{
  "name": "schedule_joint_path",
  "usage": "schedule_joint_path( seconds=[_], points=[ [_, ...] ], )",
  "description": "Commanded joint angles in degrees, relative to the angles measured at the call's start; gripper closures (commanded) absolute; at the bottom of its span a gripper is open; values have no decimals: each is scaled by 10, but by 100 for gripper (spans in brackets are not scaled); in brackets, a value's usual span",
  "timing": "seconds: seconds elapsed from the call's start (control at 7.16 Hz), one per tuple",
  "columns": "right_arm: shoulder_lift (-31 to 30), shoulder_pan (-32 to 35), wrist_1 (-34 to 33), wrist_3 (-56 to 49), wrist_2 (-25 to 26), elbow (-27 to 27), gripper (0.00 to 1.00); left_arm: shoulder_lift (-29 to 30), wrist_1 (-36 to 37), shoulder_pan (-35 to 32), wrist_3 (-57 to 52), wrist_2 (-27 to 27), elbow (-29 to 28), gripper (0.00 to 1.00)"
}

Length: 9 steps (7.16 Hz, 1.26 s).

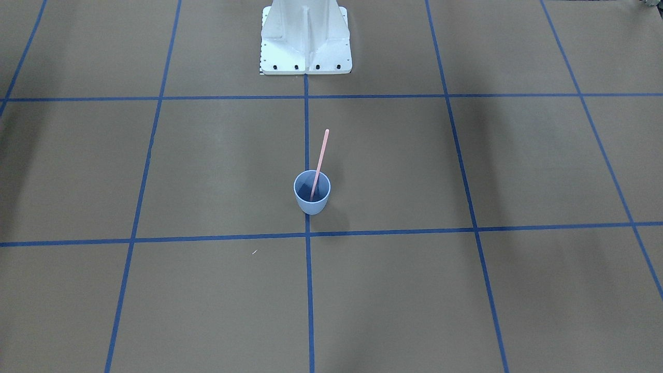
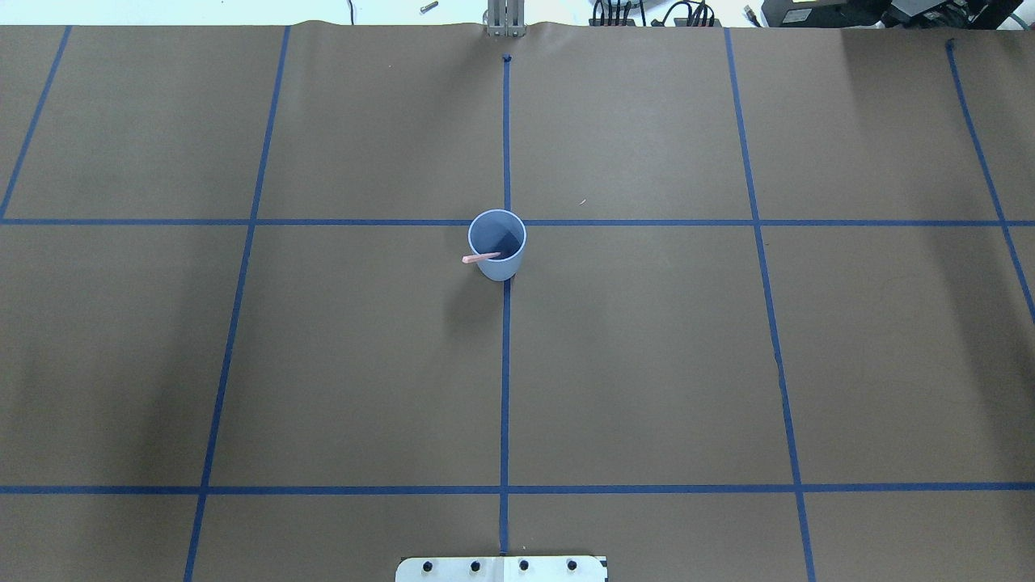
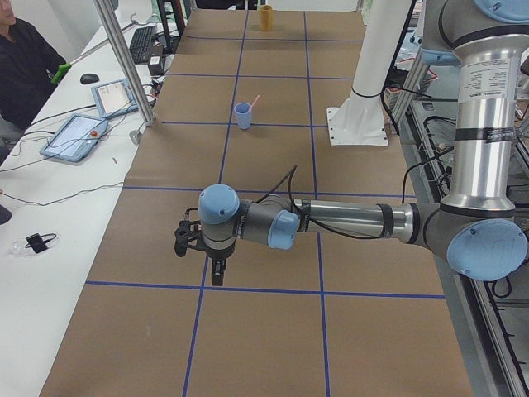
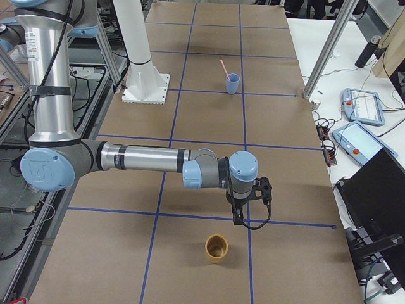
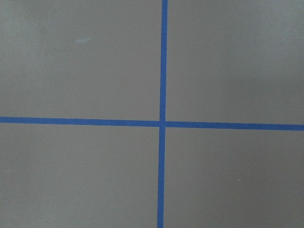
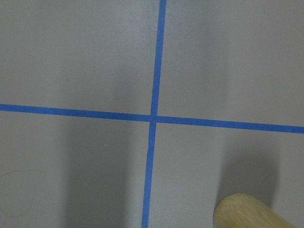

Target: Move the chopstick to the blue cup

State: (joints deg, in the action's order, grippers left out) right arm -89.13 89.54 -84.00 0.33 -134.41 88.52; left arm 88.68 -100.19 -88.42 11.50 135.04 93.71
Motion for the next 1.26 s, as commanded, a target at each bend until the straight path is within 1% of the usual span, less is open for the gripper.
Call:
schedule_joint_path(
  seconds=[0.0, 0.14, 1.12],
  points=[
    [-1, 16, -11, -1, 2, 11, 0, 0, 0, 0, 2, -1, -1, 2],
    [1, 16, -23, -1, 2, 11, 0, 0, 0, 0, 3, -1, 0, 2],
    [0, 16, -23, 0, 2, 10, 0, 4, 0, 0, 4, -1, -3, 2]
  ],
)
